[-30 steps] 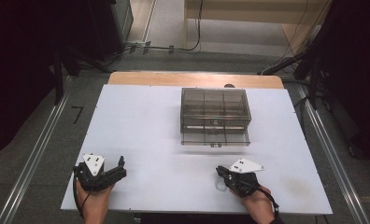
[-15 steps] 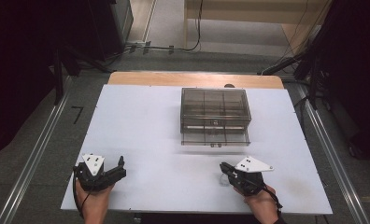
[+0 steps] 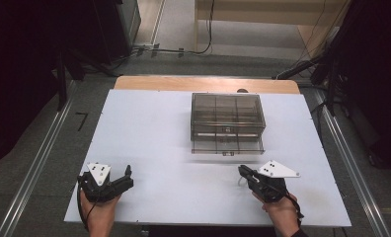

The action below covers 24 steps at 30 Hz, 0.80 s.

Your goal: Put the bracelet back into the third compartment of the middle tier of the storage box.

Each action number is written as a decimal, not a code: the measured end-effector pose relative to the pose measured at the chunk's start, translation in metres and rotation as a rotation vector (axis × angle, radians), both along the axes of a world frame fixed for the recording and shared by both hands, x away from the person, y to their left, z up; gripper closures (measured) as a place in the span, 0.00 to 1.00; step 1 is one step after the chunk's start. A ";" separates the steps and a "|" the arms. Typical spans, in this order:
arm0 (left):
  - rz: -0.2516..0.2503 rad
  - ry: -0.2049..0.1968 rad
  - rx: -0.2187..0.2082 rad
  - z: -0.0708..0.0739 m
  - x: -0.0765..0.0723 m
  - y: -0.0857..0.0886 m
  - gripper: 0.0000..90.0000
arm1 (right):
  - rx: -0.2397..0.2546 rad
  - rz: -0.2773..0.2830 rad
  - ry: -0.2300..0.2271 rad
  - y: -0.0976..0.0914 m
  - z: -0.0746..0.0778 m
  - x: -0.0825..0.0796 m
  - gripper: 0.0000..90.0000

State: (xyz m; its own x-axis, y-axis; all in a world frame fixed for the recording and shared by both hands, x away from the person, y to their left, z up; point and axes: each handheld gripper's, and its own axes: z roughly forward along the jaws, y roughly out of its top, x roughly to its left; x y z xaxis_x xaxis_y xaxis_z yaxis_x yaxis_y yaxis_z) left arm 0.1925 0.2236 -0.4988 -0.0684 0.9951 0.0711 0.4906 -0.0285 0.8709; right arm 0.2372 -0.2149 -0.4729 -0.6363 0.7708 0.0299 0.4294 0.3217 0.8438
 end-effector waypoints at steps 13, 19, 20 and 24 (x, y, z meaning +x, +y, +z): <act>0.000 0.001 -0.002 0.000 0.000 0.000 0.04 | 0.029 -0.036 -0.024 -0.006 0.009 0.008 0.92; -0.001 0.000 -0.003 0.000 0.000 0.000 0.04 | 0.036 -0.045 -0.029 -0.007 0.011 0.010 0.92; -0.001 0.000 -0.003 0.000 0.000 0.000 0.04 | 0.037 -0.048 -0.032 -0.007 0.012 0.011 0.92; 0.000 0.000 -0.004 0.000 0.000 0.000 0.04 | 0.046 -0.057 -0.042 -0.009 0.015 0.013 0.92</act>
